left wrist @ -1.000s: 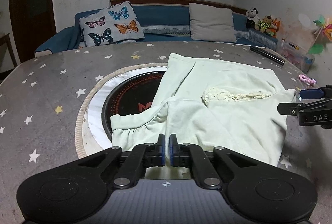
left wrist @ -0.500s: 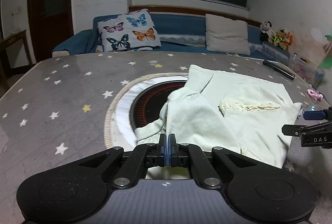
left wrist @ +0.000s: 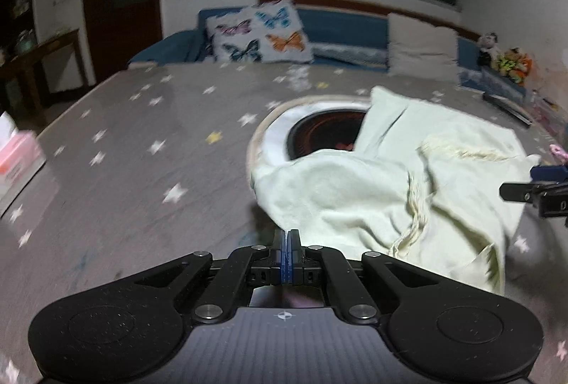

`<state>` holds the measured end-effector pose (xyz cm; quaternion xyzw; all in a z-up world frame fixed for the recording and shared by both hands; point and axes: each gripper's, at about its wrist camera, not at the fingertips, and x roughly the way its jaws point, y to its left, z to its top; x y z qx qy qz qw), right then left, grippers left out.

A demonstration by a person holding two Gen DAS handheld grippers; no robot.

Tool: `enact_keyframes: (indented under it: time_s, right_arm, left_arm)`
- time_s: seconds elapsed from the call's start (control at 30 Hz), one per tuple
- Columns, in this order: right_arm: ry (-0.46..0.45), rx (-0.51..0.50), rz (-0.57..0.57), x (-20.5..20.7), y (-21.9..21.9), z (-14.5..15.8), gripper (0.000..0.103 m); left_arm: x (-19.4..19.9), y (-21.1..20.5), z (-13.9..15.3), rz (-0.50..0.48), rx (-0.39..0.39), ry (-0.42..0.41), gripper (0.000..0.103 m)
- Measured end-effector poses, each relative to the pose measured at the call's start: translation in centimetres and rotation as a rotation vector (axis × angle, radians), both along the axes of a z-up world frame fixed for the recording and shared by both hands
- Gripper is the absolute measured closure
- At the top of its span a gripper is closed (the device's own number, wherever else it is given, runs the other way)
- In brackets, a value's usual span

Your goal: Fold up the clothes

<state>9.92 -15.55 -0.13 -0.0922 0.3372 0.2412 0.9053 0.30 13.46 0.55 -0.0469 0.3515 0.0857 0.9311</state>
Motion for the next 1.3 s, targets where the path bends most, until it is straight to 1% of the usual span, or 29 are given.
enact_keyframes:
  time_s: [0.1,0.23,0.3,0.37,0.4,0.53,0.57,0.6,0.63,0.67,0.7,0.73,0.9,1.07,1.2,1.3]
  right_arm:
    - [0.020,0.022,0.023,0.5,1.2,-0.2,0.016]
    - [0.063,0.061,0.052,1.4,3.3,-0.7,0.019]
    - [0.085,0.073,0.068,1.9,4.4,-1.1,0.023]
    - [0.094,0.063,0.083,2.2,5.6,-1.6,0.027]
    - [0.095,0.051,0.091,2.3,6.2,-1.8,0.032]
    - [0.097,0.005,0.077,2.9,7.4,-3.1,0.045]
    - [0.084,-0.006,0.073,2.7,7.4,-3.1,0.053]
    - [0.074,-0.014,0.067,2.6,7.3,-3.2,0.063]
    - [0.073,-0.018,0.061,2.6,7.1,-3.1,0.069]
    - [0.075,-0.017,0.054,2.5,6.8,-3.0,0.081]
    - [0.081,-0.007,0.044,2.4,6.3,-2.9,0.089]
    - [0.086,0.004,0.033,2.4,5.6,-2.6,0.092]
    - [0.054,0.031,-0.017,0.8,1.7,-1.0,0.094]
    - [0.033,0.034,-0.051,-2.0,-2.3,0.5,0.094]
    - [0.054,0.036,-0.068,-5.2,-5.3,0.7,0.094]
    - [0.078,0.009,-0.058,-7.4,-6.5,0.3,0.094]
  left_arm:
    - [-0.8,0.9,-0.7,0.029,-0.008,0.027,0.102]
    - [-1.2,1.4,-1.2,0.042,-0.019,0.042,0.102]
    - [-1.2,1.6,-1.4,0.043,-0.020,0.046,0.102]
    - [-1.3,1.7,-1.5,0.044,-0.023,0.049,0.102]
    - [-1.4,1.8,-1.6,0.046,-0.025,0.050,0.102]
    - [-1.6,2.1,-1.9,0.060,-0.034,0.049,0.102]
    - [-1.6,2.2,-1.9,0.064,-0.034,0.048,0.102]
    - [-1.7,2.3,-1.9,0.068,-0.032,0.048,0.102]
    - [-1.7,2.4,-1.9,0.071,-0.028,0.047,0.102]
    - [-1.7,2.4,-1.9,0.074,-0.025,0.047,0.102]
    - [-1.7,2.5,-1.9,0.076,-0.023,0.047,0.102]
    - [-1.7,2.5,-1.9,0.077,-0.022,0.046,0.102]
    - [-1.9,2.4,-1.9,0.077,-0.011,0.042,0.102]
    - [-2.2,2.3,-1.6,0.080,-0.007,0.030,0.102]
    - [-2.3,1.9,-0.8,0.061,0.006,0.003,0.102]
    - [-2.1,1.4,-0.1,0.034,0.011,-0.019,0.102]
